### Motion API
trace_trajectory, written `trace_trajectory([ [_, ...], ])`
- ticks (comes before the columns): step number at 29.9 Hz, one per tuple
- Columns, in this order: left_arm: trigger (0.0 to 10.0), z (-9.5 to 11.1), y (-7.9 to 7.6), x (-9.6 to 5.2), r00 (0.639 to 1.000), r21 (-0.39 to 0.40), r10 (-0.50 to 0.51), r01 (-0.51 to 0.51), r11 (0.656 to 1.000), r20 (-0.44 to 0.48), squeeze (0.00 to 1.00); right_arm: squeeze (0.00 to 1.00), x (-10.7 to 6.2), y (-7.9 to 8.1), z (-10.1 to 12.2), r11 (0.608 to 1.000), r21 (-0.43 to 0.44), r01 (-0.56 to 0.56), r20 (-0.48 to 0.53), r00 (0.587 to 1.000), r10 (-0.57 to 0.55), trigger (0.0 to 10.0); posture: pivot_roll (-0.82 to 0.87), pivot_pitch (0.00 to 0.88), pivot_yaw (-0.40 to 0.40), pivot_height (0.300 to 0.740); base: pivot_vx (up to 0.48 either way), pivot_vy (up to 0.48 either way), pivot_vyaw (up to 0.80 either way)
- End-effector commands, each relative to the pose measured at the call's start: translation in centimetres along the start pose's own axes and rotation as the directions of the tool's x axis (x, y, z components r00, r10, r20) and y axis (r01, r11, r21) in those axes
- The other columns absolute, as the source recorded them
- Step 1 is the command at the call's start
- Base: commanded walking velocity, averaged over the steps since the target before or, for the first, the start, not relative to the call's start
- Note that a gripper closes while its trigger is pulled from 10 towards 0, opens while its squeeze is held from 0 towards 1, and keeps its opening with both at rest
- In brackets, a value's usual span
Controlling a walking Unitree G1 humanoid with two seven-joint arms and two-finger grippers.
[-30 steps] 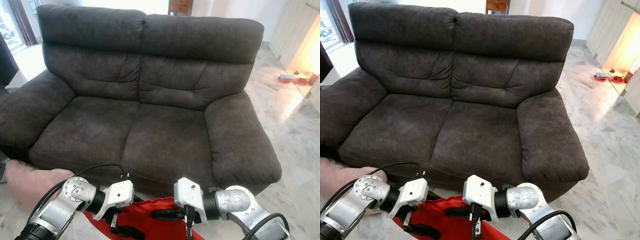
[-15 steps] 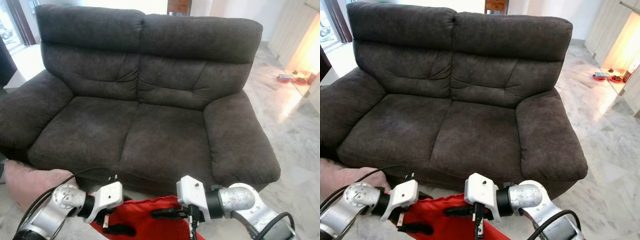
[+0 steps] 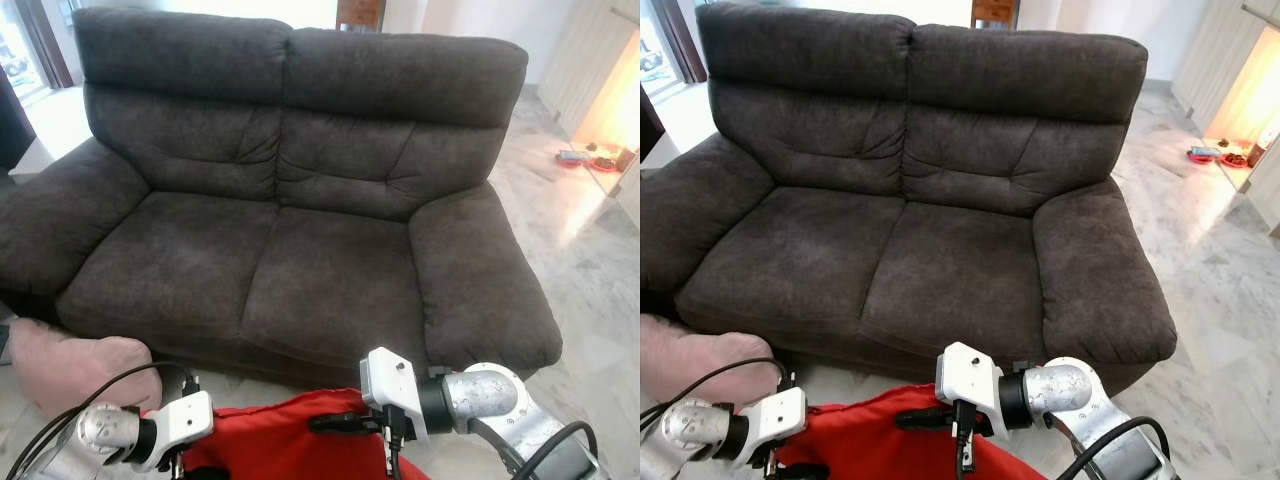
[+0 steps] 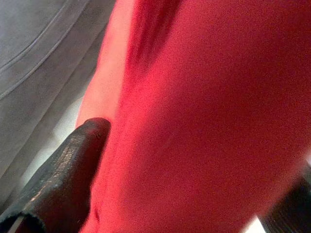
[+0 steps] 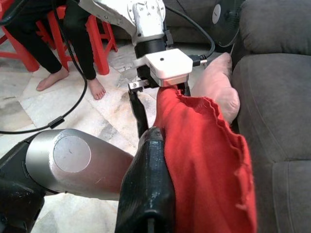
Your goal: Move the pillow to the sofa from floor
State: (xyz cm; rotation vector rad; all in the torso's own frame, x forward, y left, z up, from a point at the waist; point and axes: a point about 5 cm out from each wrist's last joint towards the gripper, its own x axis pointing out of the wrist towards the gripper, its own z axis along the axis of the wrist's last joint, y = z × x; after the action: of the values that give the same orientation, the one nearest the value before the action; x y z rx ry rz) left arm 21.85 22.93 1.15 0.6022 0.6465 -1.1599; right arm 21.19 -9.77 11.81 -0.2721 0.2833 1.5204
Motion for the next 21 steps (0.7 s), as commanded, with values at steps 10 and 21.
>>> trace_trajectory([
  [10,10.0,-3.0,-0.5,-0.5,0.992,-0.035,0.058,-0.062,0.997,-0.109,0.0,0.0,-0.7,-0.1,2.4,0.995,-0.095,0.007,0.081,0.997,0.001,10.0,0.08,0.0,-0.063,0.74,0.0,0.0,0.0],
  [21,10.0,-5.4,-1.6,-1.1,0.971,0.045,0.075,-0.067,0.997,-0.229,0.0,0.0,-0.3,0.1,2.2,0.996,-0.091,-0.007,0.075,0.997,0.014,10.0,0.08,0.0,-0.068,0.74,0.0,0.0,0.0],
])
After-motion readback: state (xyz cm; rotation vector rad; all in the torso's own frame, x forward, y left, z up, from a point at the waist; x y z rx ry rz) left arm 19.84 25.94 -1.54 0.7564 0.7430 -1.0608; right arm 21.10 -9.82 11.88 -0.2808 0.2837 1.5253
